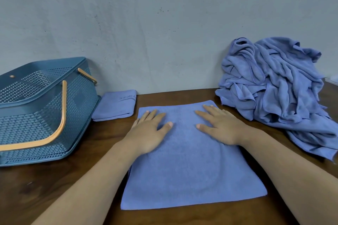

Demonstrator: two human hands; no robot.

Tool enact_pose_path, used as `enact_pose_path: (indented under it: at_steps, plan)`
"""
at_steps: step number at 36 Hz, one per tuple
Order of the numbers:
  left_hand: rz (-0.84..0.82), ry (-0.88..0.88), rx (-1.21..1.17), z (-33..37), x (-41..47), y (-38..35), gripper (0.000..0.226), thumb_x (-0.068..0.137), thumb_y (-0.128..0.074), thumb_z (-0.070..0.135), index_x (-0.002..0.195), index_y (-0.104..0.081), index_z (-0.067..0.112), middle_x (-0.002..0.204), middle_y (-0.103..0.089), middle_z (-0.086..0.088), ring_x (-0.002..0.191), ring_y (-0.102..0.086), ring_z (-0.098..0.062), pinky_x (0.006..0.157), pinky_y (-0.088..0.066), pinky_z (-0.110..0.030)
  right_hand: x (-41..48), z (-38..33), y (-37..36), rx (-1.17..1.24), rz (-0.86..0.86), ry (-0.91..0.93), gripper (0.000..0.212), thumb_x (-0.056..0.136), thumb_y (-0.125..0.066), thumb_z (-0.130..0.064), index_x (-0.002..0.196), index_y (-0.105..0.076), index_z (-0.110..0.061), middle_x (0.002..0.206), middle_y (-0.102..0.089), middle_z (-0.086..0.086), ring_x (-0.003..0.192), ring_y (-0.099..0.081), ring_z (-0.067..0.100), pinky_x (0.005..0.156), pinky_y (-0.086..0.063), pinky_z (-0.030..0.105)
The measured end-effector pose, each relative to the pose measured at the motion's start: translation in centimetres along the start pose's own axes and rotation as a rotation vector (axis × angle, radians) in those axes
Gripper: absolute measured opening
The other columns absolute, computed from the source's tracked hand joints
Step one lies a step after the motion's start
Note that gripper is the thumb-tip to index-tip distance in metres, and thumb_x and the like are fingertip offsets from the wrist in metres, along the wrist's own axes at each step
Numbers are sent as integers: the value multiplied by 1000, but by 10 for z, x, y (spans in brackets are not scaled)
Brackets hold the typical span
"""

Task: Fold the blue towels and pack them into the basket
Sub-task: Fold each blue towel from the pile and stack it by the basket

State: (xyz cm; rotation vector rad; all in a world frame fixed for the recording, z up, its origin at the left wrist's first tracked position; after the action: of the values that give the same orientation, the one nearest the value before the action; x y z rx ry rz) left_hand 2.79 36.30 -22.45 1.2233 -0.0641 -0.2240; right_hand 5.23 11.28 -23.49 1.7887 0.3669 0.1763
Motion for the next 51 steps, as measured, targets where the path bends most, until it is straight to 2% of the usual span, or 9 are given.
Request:
enact_pose_path:
  at_steps: [4, 8, 13, 19, 23, 27, 32, 41, 51]
  plan:
    - [83, -24, 102, 0, 4, 6, 72, 103, -21, 74, 167, -16, 42, 177, 2, 12, 162, 11, -9, 132, 3, -45, 0, -8, 23, -46, 195, 26, 83, 87, -28, -91, 160, -29, -52, 174, -19, -8, 160, -15, 16, 128, -13, 41]
    - [-3, 54, 113, -25, 6, -3, 81, 96, -18, 85, 167, -4, 48, 177, 10, 11, 162, 14, -10, 132, 5, -46, 10, 9, 3, 12, 42, -47, 91, 82, -23, -98, 163, -10, -57, 176, 6, -12, 162, 10, 10, 131, 0, 42]
    - [-9, 48, 115, -25, 6, -2, 82, 95, -18, 87, 167, -2, 49, 176, 12, 11, 161, 16, -11, 131, 6, -46, 11, 14, -2, 30, 13, -75, 94, 79, -18, -101, 162, -5, -59, 175, 11, -16, 161, 13, 9, 131, 3, 44]
    - [127, 1, 137, -5, -12, 14, 63, 109, -24, 61, 166, -28, 34, 177, -15, 5, 164, -4, -16, 132, -4, -45, -9, -1, 23, -14, 214, -34, 64, 104, -22, -71, 165, -22, -48, 176, -10, -13, 163, 1, 14, 130, -1, 50]
    - [-7, -191, 140, 66, -51, -8, 60, 113, -26, 52, 167, -24, 29, 176, -16, 8, 163, -6, -13, 132, -7, -43, -35, -32, 18, 34, 163, -5, 59, 110, -33, -55, 163, -36, -29, 171, -31, -4, 160, -20, 14, 129, -16, 44]
    - [-104, -229, 175, 86, -80, -43, 69, 109, -22, 63, 170, -4, 35, 177, 7, 14, 162, 12, -8, 132, 3, -45, -74, -62, -13, 46, 19, 40, 72, 109, -32, -61, 170, -10, -29, 176, -2, -7, 163, 0, 14, 132, -9, 38]
    - [-52, -137, 171, 43, -99, -36, 78, 101, -17, 79, 167, 6, 44, 174, 18, 17, 159, 21, -5, 132, 9, -40, -102, -52, -18, 67, 93, 9, 87, 98, -23, -83, 166, 11, -41, 174, 19, -12, 160, 16, 7, 132, 0, 36]
    - [-40, 44, 184, -9, -121, -19, 85, 97, -10, 84, 167, 9, 41, 174, 18, 14, 160, 18, -7, 132, 6, -47, -111, -39, -24, -52, -19, -68, 91, 91, -10, -91, 166, 9, -43, 174, 21, -11, 159, 22, 10, 131, 7, 47]
    - [60, 176, 390, 10, -112, 6, 72, 111, -16, 53, 169, -5, 12, 178, 2, -6, 164, 9, -25, 131, -3, -55, -112, -48, -22, -54, -110, -132, 112, 73, -16, -106, 164, 13, -47, 173, 25, -5, 159, 26, 22, 129, 7, 58]
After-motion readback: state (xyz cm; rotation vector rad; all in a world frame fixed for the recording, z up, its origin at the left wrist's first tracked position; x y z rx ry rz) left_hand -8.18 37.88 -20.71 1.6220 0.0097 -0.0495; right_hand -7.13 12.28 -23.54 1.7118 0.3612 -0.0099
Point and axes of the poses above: each hand's wrist, its own x-axis towards the middle knuckle, its own y-axis out of the back of the hand, z = x × y, the point moved 9 cm from there along x, towards the middle knuckle
